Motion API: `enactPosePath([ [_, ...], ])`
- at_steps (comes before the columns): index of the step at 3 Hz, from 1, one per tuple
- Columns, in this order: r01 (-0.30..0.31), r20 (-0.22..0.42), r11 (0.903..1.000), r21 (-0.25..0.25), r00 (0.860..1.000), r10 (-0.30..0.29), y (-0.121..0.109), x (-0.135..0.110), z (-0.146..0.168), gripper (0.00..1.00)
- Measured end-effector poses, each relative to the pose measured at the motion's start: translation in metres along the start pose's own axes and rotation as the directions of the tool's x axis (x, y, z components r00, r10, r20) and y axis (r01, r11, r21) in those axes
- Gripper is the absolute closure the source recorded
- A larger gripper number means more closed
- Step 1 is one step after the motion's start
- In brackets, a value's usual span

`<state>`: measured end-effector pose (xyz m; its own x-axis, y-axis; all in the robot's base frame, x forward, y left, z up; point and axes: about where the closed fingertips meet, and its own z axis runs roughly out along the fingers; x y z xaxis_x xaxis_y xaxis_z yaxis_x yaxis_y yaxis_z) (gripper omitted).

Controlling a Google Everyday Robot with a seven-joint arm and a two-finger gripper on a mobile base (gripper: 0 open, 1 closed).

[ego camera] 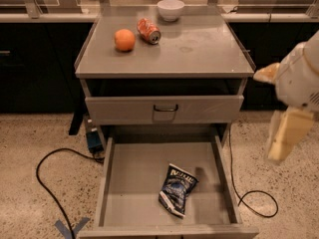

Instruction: Pick blue chip bag from middle drawer and place on counter

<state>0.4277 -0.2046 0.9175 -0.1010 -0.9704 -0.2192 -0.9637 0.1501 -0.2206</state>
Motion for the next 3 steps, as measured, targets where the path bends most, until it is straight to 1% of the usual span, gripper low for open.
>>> enactPosePath([
  [1, 0.068, 0.055, 0.9964, -0.051, 0.996, -0.065, 0.023, 0.006, 0.055, 0.00],
  [2, 0.076, 0.116, 0.9921, -0.100, 0.991, -0.064, 0.041, 0.015, 0.112, 0.00],
  [3, 0.085, 0.163, 0.9848, -0.152, 0.985, -0.060, 0.058, 0.016, 0.179, 0.00],
])
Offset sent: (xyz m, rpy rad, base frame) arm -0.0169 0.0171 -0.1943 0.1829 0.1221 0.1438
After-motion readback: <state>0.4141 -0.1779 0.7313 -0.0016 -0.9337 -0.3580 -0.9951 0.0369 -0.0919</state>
